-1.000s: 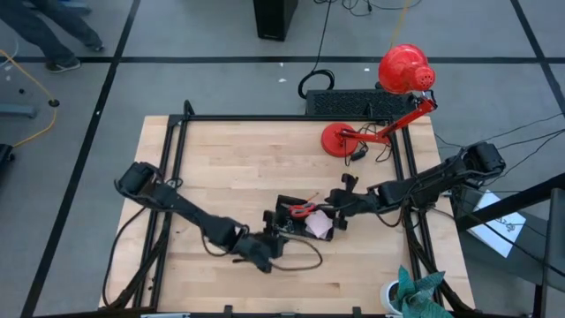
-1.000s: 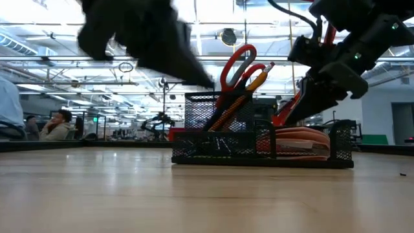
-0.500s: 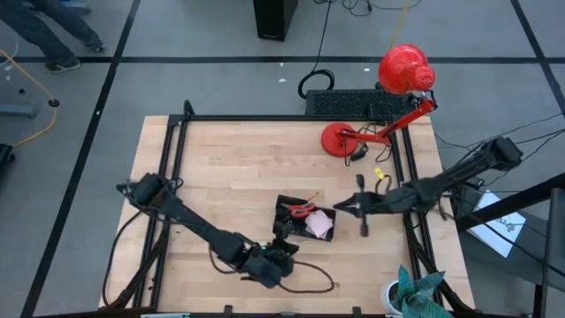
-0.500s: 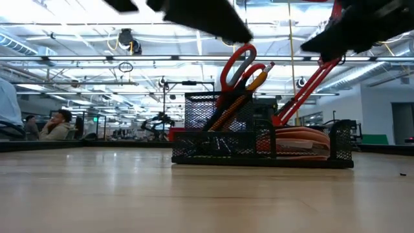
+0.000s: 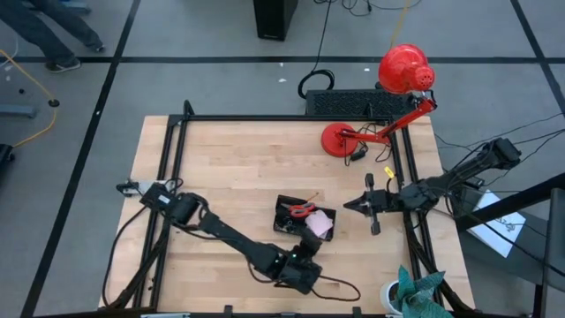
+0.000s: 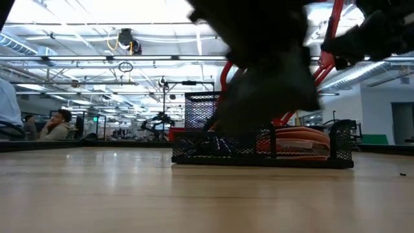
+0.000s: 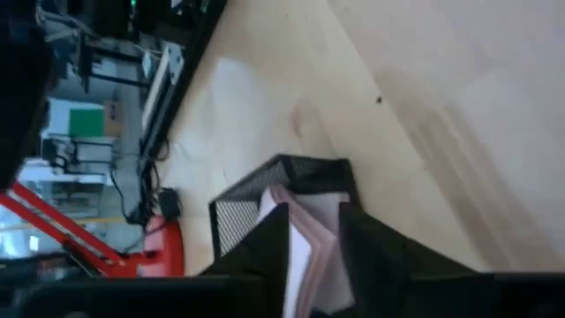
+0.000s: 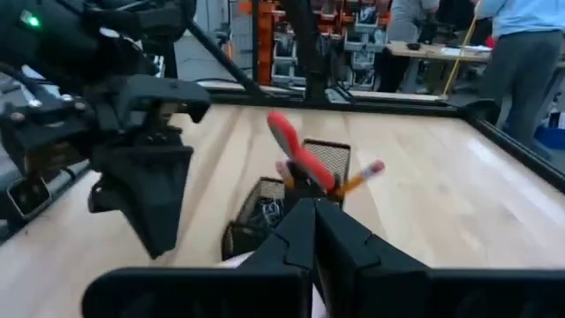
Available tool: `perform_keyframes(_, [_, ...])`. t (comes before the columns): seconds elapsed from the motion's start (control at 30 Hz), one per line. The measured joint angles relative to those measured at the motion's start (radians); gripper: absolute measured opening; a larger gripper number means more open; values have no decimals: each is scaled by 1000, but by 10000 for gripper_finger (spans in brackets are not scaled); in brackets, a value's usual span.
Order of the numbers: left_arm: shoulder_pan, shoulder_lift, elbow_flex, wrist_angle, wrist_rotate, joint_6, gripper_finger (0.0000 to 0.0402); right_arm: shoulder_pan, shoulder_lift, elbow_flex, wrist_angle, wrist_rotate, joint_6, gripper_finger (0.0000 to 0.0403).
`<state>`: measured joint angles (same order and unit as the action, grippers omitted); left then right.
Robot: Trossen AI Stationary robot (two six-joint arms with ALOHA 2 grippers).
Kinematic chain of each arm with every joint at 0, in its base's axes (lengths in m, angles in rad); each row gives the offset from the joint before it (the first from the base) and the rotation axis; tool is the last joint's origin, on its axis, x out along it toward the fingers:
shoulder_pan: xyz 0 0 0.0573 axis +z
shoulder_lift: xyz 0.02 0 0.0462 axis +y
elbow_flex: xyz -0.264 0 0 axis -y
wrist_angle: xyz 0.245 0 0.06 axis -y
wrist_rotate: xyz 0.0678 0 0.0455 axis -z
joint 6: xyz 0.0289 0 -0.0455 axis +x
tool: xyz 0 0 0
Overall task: Pick and place office supplies into organizer
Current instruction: Adjust the desk organizer
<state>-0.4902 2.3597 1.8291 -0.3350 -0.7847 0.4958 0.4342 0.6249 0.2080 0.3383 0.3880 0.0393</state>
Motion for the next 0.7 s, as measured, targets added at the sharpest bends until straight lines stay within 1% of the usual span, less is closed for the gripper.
perform_keyframes(0.1, [11,20,23,-13,-3,44,153,0,-11,3,5,2,1,1])
perform_keyframes(0.13, [17,29,28,2,1,48,172,0,-23,2,-8,0,1,1])
perform_keyframes(0.23, [26,35,25,-27,-22,45,226,0,-32,2,-7,3,4,1])
perform_keyframes(0.37, [41,39,24,-33,-28,22,280,0,-45,2,-6,2,8,1])
perform_keyframes(0.43, [46,42,22,-35,-28,16,295,0,-46,1,-11,2,8,1])
perform_keyframes(0.5, [55,47,22,-35,-28,-2,301,0,-48,1,-7,2,8,1])
perform_keyframes(0.7, [77,48,22,-97,-14,-42,285,0,-47,1,-8,2,8,1])
